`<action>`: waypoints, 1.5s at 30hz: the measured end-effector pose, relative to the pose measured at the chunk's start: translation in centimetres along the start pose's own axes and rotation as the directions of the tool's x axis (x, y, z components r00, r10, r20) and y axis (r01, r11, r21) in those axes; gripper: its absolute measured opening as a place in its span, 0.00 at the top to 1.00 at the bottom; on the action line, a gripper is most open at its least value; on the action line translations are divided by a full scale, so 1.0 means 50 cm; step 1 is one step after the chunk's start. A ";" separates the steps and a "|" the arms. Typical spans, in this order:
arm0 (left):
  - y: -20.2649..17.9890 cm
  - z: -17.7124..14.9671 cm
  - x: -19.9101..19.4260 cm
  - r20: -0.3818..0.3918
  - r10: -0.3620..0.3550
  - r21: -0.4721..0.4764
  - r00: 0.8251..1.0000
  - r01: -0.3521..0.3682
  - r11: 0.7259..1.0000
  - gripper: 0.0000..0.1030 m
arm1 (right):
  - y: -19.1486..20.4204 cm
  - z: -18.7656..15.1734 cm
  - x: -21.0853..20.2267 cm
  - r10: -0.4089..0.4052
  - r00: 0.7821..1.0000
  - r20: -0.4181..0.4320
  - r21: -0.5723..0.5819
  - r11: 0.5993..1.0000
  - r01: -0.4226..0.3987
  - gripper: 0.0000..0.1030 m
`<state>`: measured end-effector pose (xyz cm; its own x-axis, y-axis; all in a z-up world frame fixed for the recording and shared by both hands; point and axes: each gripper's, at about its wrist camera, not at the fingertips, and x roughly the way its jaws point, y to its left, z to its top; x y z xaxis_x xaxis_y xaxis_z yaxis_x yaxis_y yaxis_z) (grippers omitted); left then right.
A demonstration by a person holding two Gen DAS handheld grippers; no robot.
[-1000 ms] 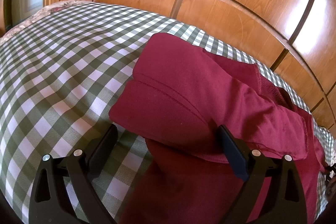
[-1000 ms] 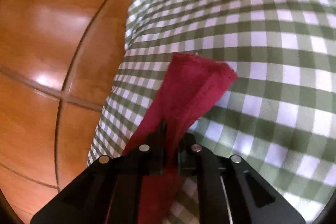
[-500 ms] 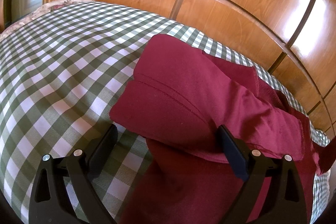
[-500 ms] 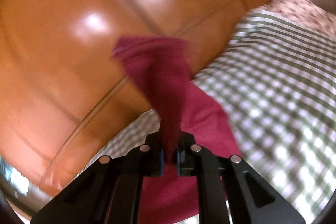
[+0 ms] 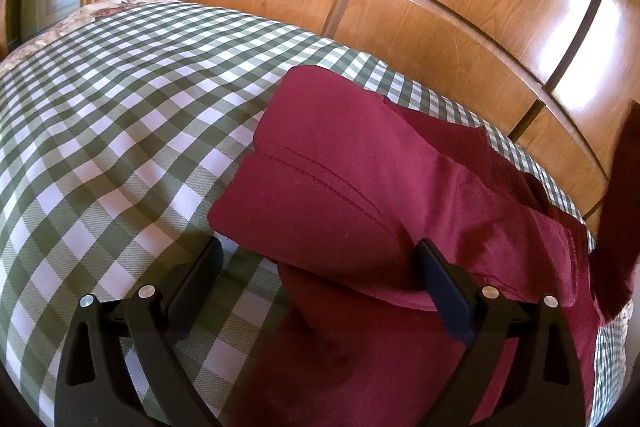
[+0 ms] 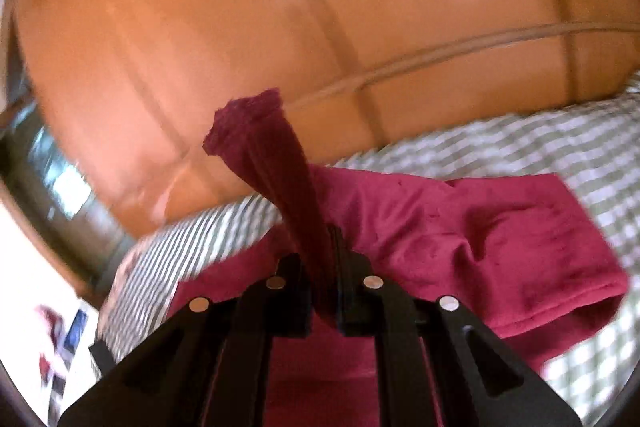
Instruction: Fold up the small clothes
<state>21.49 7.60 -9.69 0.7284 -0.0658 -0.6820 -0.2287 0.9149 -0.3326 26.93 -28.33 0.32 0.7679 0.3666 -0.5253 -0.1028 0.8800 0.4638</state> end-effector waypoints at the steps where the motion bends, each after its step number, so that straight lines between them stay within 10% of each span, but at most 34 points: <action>1: 0.000 0.000 0.000 0.000 0.000 0.000 1.000 0.000 1.000 0.08 | 0.014 -0.013 0.020 0.016 0.999 -0.028 -0.018 1.000 -0.016 0.90; 3: 0.000 0.000 0.001 0.000 -0.002 -0.001 1.000 0.002 1.000 0.08 | 0.047 -0.056 0.078 0.043 0.993 -0.113 -0.075 0.996 -0.052 0.84; 6: -0.002 0.001 0.003 -0.002 -0.007 -0.001 1.000 0.007 1.000 0.06 | 0.073 -0.111 0.124 -0.001 0.980 -0.200 -0.166 0.986 -0.033 0.47; 12: -0.002 0.000 0.003 -0.003 -0.008 -0.001 1.000 0.008 1.000 0.06 | 0.048 -0.163 0.058 -0.116 0.988 -0.103 -0.297 0.951 0.081 0.12; 16: -0.001 -0.001 0.002 -0.002 -0.016 -0.007 1.000 0.016 1.000 0.06 | -0.011 -0.161 -0.023 -0.283 0.957 0.055 -0.229 0.930 0.288 0.06; 22: -0.006 0.011 -0.028 -0.021 -0.060 -0.076 0.998 0.058 0.995 0.08 | -0.158 -0.163 -0.069 -0.651 0.758 0.032 0.050 0.759 0.650 0.02; 32: -0.188 0.076 -0.008 -0.188 -0.242 -0.062 0.952 0.234 0.970 0.18 | -0.240 -0.175 -0.108 -0.627 0.778 -0.050 0.261 0.743 0.616 0.02; 36: -0.248 0.056 0.076 -0.329 -0.170 0.034 0.929 0.191 0.981 0.49 | -0.248 -0.164 -0.125 -0.621 0.783 -0.034 0.294 0.742 0.602 0.02; 40: -0.275 0.058 0.087 -0.311 -0.159 0.107 0.937 0.201 0.974 0.91 | -0.273 -0.148 -0.117 -0.645 0.764 -0.028 0.305 0.722 0.621 0.02; 45: -0.250 0.106 0.030 -0.206 -0.194 0.119 0.959 0.221 0.968 0.92 | -0.295 -0.152 -0.106 -0.668 0.742 -0.053 0.321 0.692 0.646 0.02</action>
<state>28.86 -1.82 -3.12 0.6102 -0.3225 -0.7237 0.0169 0.9185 -0.3950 19.55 -40.96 -9.15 0.6049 -0.3001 -0.7376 0.6282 0.7491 0.2103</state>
